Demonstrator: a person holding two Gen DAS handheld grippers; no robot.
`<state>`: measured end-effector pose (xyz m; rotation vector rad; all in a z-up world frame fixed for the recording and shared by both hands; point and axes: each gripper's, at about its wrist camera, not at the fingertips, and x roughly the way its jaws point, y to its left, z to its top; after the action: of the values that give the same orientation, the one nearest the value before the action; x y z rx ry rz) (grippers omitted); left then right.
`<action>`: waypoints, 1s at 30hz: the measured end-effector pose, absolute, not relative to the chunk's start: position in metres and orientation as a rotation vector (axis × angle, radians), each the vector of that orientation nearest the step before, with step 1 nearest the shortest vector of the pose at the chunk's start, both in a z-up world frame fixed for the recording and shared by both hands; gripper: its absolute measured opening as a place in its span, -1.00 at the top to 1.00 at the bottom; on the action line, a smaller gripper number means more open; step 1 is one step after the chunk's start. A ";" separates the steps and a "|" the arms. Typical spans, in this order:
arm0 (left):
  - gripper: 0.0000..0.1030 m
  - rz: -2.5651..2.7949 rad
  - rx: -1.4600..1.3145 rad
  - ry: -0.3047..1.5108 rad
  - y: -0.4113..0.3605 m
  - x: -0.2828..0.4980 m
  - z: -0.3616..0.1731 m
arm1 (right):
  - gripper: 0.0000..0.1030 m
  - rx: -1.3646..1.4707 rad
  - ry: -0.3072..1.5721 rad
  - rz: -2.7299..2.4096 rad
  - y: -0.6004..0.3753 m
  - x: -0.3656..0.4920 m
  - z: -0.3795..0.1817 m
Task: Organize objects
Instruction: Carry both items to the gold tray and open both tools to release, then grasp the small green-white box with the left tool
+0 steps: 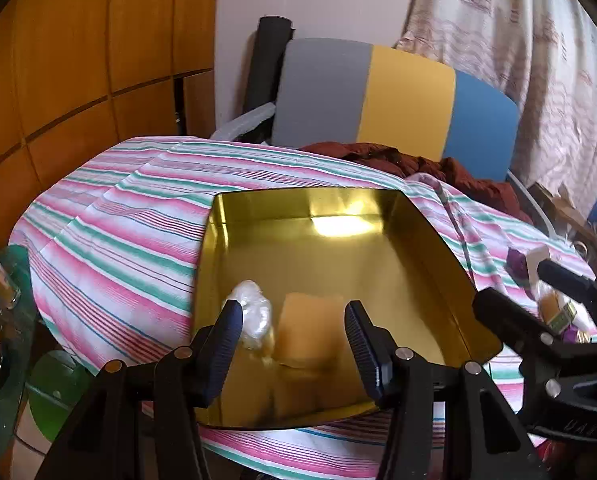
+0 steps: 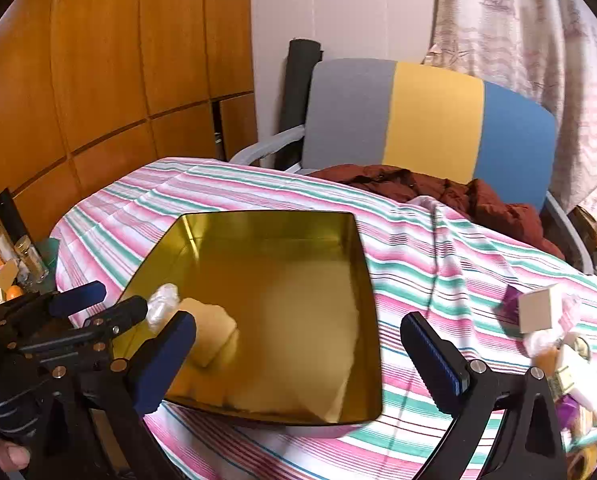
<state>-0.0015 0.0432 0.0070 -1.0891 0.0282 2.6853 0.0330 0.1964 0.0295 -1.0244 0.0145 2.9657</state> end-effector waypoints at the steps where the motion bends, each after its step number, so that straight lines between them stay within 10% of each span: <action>1: -0.04 2.678 -1.090 0.041 0.046 -0.001 0.007 | -0.99 -1.021 0.025 2.959 0.200 0.035 0.030; 30: -0.04 2.256 -0.999 0.238 0.160 0.022 0.002 | -0.99 -0.878 0.363 2.550 0.423 0.090 0.048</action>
<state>0.0219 0.1604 0.0019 -0.9992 0.2378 2.2557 0.0897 0.4226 0.0478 -0.8777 0.3635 2.5497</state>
